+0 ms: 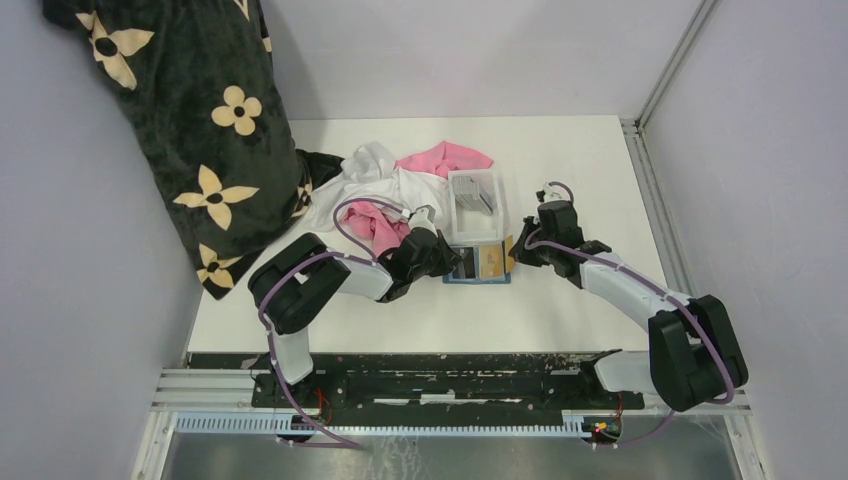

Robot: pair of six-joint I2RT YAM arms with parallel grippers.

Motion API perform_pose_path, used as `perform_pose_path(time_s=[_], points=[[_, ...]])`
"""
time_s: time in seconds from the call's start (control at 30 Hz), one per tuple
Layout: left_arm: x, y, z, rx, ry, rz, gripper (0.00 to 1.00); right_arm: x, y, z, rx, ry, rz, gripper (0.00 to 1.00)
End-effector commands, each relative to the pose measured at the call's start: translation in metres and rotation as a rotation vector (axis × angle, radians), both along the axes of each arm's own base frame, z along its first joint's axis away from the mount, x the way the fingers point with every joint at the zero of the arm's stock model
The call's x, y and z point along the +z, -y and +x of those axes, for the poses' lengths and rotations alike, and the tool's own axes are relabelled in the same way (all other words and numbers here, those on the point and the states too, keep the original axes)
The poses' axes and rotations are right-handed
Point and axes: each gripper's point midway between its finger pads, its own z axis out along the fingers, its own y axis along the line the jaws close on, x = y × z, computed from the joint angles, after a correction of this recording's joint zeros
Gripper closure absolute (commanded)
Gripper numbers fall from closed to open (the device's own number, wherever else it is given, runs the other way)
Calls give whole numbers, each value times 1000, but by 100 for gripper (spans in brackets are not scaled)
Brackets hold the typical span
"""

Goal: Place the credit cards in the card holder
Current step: Turn over the card slot in the card holder.

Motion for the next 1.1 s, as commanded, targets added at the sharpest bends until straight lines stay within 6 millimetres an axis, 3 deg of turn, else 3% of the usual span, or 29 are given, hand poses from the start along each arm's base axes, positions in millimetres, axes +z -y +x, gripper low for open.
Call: perform_pose_path(time_s=[0.0, 0.23, 0.53, 0.83, 1.07], points=[[-47, -27, -15, -1, -63, 175, 87, 24, -6, 7, 5, 66, 48, 99], [-47, -27, -16, -2, -66, 175, 88, 28, -13, 8, 17, 69, 85, 99], [-49, -28, -18, -3, -72, 184, 88, 38, -36, 11, 62, 95, 118, 99], [-48, -33, -20, 3, -67, 192, 88, 33, -63, 10, 104, 93, 114, 99], [-44, -38, -20, 13, -58, 201, 88, 33, -72, 12, 116, 96, 93, 99]])
